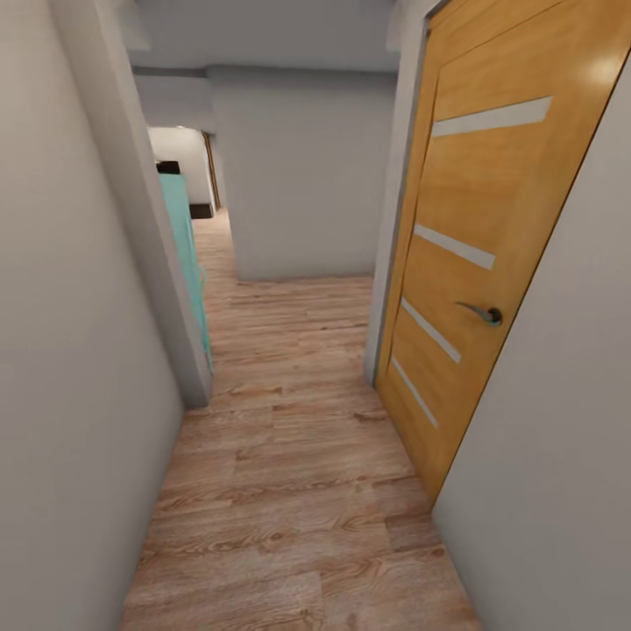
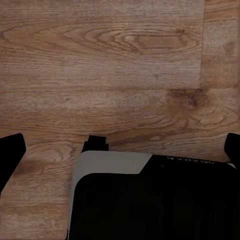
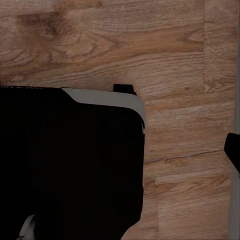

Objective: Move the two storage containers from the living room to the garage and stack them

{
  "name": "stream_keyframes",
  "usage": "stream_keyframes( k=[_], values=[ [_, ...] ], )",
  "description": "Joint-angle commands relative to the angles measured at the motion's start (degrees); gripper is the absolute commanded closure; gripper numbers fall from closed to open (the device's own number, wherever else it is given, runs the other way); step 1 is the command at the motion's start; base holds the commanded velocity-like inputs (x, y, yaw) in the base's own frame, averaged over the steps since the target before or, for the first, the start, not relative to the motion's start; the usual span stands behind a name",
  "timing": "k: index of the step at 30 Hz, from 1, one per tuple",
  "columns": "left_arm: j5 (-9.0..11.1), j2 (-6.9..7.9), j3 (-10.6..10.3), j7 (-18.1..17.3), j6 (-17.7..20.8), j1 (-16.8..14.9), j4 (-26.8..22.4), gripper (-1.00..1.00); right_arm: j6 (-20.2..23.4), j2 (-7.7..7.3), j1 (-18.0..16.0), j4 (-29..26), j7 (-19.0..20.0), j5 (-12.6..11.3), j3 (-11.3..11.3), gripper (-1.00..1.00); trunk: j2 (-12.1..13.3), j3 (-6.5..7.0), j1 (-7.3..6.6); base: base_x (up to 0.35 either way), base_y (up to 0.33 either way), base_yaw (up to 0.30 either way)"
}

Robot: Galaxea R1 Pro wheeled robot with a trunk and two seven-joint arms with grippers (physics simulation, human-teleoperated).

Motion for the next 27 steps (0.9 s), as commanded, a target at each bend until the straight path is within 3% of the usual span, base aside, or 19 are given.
stream_keyframes(
  k=[1,19,27],
  values=[
    [0.54,0.02,0.03,-0.22,0.16,-0.02,-0.02,-1.0,-0.24,0.06,-0.06,0.16,-0.06,-0.44,0.46,-1.0,-0.07,-0.09,0.05,0.321,0.0,0.0],
    [0.46,0.02,0.02,-0.22,0.18,0.0,-0.02,-1.0,-0.24,0.19,-0.07,0.16,-0.11,-0.44,0.46,-1.0,-0.07,-0.09,0.05,0.321,0.0,0.001],
    [0.47,0.02,0.01,-0.22,0.18,-0.01,-0.02,-1.0,-0.24,0.04,-0.06,0.16,-0.03,-0.44,0.46,-1.0,-0.07,-0.09,0.05,0.321,0.0,0.101]
  ],
)
